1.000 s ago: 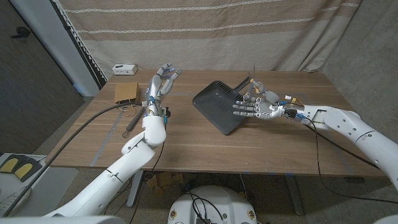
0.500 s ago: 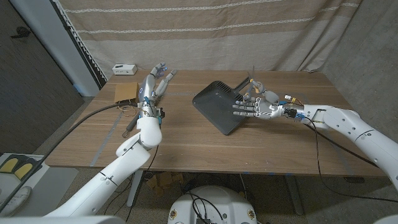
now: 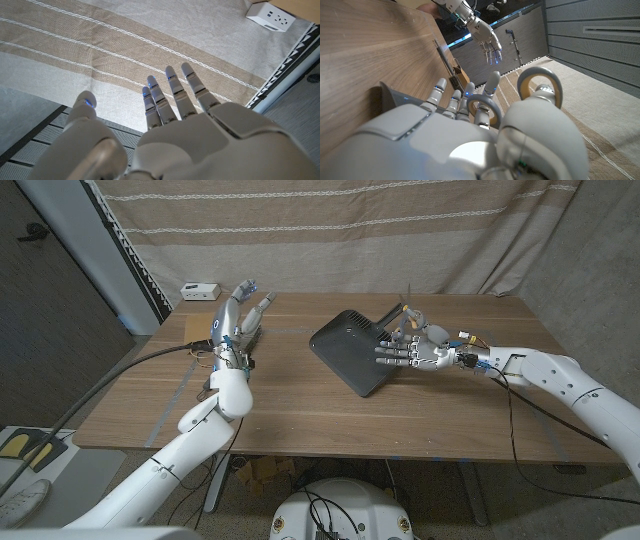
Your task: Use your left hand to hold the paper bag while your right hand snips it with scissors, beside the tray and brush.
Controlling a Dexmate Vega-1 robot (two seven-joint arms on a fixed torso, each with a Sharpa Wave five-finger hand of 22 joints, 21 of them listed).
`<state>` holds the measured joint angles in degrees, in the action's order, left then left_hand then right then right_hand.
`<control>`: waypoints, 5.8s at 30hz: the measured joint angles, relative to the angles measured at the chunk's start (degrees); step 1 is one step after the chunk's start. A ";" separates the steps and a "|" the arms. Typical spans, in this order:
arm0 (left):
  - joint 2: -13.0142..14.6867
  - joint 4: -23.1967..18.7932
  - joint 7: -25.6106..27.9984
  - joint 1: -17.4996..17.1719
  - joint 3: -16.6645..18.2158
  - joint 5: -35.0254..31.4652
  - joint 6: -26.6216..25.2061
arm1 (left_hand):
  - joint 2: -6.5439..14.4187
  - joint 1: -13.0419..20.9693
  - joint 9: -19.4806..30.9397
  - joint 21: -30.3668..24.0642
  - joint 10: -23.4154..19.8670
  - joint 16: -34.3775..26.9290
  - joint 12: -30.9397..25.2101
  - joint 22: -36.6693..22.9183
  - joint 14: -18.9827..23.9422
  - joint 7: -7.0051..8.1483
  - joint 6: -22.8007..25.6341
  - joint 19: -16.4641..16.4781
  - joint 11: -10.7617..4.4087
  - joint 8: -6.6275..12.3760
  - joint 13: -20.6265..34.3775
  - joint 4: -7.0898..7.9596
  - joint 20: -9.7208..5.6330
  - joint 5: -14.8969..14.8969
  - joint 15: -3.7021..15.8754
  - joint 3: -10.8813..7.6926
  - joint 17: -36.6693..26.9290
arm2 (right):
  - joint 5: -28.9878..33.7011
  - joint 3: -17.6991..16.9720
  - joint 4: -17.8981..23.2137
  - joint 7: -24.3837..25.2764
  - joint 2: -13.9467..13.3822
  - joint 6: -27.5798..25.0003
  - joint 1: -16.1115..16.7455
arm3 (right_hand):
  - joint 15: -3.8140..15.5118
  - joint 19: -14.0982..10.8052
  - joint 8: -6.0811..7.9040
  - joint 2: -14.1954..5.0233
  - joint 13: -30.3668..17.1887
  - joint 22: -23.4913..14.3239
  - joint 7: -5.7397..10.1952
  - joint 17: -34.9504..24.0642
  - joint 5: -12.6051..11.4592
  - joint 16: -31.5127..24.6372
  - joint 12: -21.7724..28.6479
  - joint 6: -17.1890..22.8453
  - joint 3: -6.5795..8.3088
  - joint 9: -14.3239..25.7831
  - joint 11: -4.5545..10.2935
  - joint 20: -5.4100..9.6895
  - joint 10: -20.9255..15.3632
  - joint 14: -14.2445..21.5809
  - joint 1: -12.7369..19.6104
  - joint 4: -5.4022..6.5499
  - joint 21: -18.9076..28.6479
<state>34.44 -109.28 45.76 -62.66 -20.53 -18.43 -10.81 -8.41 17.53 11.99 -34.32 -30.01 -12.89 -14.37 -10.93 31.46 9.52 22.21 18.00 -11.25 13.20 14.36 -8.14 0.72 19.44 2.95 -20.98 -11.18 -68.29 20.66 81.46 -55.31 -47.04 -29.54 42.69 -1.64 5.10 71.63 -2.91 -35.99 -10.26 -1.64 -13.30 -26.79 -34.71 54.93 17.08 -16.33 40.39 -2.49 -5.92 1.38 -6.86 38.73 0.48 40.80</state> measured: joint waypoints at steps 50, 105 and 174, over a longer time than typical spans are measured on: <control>3.31 -1.38 3.12 -3.57 3.18 -3.88 -7.30 | 0.00 1.06 0.01 1.49 3.07 1.43 1.87 0.28 -3.41 0.01 -0.43 -0.83 -0.42 -0.50 -1.06 -0.23 -0.83 0.33 0.01 0.23 0.25 | 6.40 7.04 1.48 -5.10 -2.47 -2.22 -5.41 | -0.31 -0.51 0.22 -0.23 -0.78 0.00 -0.22 -0.01 0.00 0.60 -0.19 -0.22 -0.23 -0.06 -0.21 -0.54 0.21 0.31 -0.22 -0.23 -1.40; 2.75 0.02 1.11 -4.84 4.81 2.07 -6.90 | 0.68 1.73 0.01 1.93 3.69 1.42 2.30 0.13 -3.94 0.59 -1.02 -0.82 -0.81 -0.73 -1.60 -0.23 -0.83 1.34 -0.08 0.23 0.26 | 13.29 13.35 1.30 -13.45 -3.18 -2.91 -11.03 | 0.31 1.16 0.43 -0.45 -1.33 0.01 -0.50 -0.02 0.00 0.82 -0.19 -0.08 -0.33 -0.59 -0.18 -0.53 -0.26 2.15 -0.43 -0.33 -4.00; 14.90 -0.86 -2.25 -5.56 3.11 -10.06 -21.98 | -0.23 5.65 0.15 4.05 4.58 1.80 2.26 0.27 -6.93 0.41 -1.02 -1.13 -0.92 -0.45 -1.69 -1.10 -1.55 3.54 -0.43 -0.64 0.25 | 15.45 15.12 -2.62 -16.12 -0.71 -2.78 -14.07 | -0.10 -0.30 0.65 -0.66 -2.13 0.12 -0.53 -0.02 0.00 0.78 -0.68 0.08 -0.28 -0.70 0.03 -1.35 -0.46 2.56 -0.64 -0.60 -5.85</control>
<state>49.34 -110.14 43.52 -68.22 -17.42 -28.49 -32.80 -8.63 23.18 12.14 -30.26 -25.44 -11.10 -12.10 -10.66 24.53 9.92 21.19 16.87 -12.17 12.75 12.67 -9.25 -0.84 22.98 2.52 -21.62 -10.93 -52.83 35.77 78.84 -71.42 -47.75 -32.32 28.62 -1.75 4.80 72.28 -3.57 -38.12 -10.15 -2.17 -13.32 -26.78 -33.93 54.25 17.16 -16.61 39.70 -2.46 -7.27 0.92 -4.30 38.08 -0.11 34.96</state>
